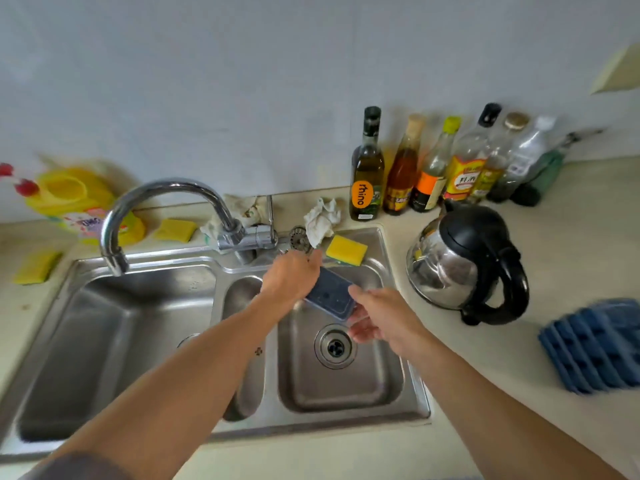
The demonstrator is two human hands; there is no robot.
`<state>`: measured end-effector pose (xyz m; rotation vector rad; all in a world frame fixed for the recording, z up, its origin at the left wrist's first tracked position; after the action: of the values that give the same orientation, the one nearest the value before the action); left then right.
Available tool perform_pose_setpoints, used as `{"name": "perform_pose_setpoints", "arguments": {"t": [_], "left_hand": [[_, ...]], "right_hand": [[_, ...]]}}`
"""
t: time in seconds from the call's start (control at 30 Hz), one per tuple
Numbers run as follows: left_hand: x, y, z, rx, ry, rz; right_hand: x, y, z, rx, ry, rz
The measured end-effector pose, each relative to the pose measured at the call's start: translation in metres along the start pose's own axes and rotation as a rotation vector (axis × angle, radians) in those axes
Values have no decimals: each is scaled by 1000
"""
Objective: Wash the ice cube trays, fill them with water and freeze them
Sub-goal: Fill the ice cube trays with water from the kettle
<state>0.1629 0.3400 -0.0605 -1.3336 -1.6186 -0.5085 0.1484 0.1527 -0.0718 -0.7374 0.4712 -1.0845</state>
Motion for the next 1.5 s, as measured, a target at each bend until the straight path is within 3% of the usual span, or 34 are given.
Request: {"name": "perform_pose_setpoints", "arguments": {"t": [0.13, 0.27, 0.43, 0.53, 0.67, 0.8, 0.97, 1.07, 1.27, 1.4, 1.5], "left_hand": [[77, -1, -49, -170, 257, -94], [134, -12, -84, -261, 410, -168], [168, -16, -106, -303, 454, -193], [171, -9, -102, -263, 459, -79], [161, -7, -91, -159, 254, 89], [149, -1, -84, -77, 203, 282], [141, -1, -70, 102, 119, 394], [130, -2, -62, 150, -26, 364], [90, -6, -59, 61, -451, 34], [61, -26, -52, 155, -880, 195], [42, -38, -49, 205, -976, 282]], "right_hand": [[-12, -29, 42, 78, 252, 180], [-16, -50, 70, 193, 339, 312], [-17, -67, 91, 249, 378, 340], [-11, -72, 102, 244, 327, 293], [-2, -74, 109, 185, 219, 204], [-2, -73, 110, 56, 169, 189], [-10, -71, 102, -41, 133, 207], [-10, -74, 104, -5, 84, 119], [1, -77, 110, 175, 16, -99], [17, -76, 111, 284, -100, -268], [24, -73, 111, 352, -224, -393]]}}
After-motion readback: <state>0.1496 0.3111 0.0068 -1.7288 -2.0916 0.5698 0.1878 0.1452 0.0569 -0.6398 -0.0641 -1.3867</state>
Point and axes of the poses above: each hand's wrist, its own y-axis towards the middle knuckle, its own x-axis out of the back of the hand, z = x × y, the point moved 3 cm from there along y, towards the middle knuckle, and after that the axes turned 7 degrees about -x, right-handed, at the moved point
